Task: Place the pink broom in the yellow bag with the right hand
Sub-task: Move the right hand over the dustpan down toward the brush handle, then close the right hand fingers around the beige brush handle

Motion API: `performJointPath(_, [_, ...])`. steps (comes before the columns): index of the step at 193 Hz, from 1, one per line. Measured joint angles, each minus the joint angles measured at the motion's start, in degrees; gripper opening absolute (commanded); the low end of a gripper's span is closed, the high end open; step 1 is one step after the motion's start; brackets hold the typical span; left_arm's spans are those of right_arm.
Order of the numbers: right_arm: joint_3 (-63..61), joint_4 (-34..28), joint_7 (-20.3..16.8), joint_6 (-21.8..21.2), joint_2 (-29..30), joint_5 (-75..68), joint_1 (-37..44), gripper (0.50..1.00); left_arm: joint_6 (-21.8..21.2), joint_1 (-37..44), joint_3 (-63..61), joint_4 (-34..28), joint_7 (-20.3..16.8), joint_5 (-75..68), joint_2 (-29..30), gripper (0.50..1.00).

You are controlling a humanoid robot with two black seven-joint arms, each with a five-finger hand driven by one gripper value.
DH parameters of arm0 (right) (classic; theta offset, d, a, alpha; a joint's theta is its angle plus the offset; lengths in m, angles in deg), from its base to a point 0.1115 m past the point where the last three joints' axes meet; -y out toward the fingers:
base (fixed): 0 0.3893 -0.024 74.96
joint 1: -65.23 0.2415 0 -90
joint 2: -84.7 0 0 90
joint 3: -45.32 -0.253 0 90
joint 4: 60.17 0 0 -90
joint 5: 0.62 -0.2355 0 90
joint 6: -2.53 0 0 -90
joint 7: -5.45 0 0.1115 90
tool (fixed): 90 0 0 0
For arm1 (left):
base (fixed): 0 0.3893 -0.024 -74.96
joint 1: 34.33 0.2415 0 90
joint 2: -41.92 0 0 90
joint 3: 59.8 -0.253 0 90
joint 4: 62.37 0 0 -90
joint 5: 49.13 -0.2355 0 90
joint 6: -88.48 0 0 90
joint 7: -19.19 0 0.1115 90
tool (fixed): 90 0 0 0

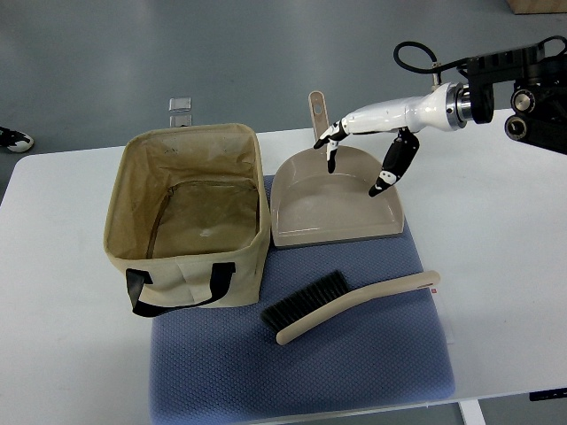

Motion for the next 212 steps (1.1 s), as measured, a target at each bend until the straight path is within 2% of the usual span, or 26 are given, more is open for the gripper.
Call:
performJointPath(18, [2.1, -3.0, -0.2, -0.2, -0.6, 1.2, 0.4, 0.930, 0.0, 0.0, 0.0, 0.0, 0.0, 0.0, 0.0, 1.000])
performJointPath(50, [2.9, -4.5, -0.5, 0.7, -1.4, 1.0, -0.2, 0.930, 0.0, 0.0, 0.0, 0.0, 0.0, 0.0, 0.0, 1.000])
performJointPath(100, [2.0, -6.8, -0.6, 1.8, -3.6, 0.6, -8.2, 0.928, 0.0, 0.0, 0.0, 0.0, 0.0, 0.0, 0.0, 1.000])
performJointPath(145, [-1.3, -6.8, -3.0, 6.2, -5.6, -0.7, -16.2, 0.928, 0.0, -0.2, 0.0, 0.0, 0.0, 0.0, 0.0, 1.000])
performJointPath(212, [-1.6, -6.7, -3.5, 13.0, -6.0, -0.3, -21.0, 0.928, 0.0, -0.4, 0.0, 0.0, 0.0, 0.0, 0.0, 1.000])
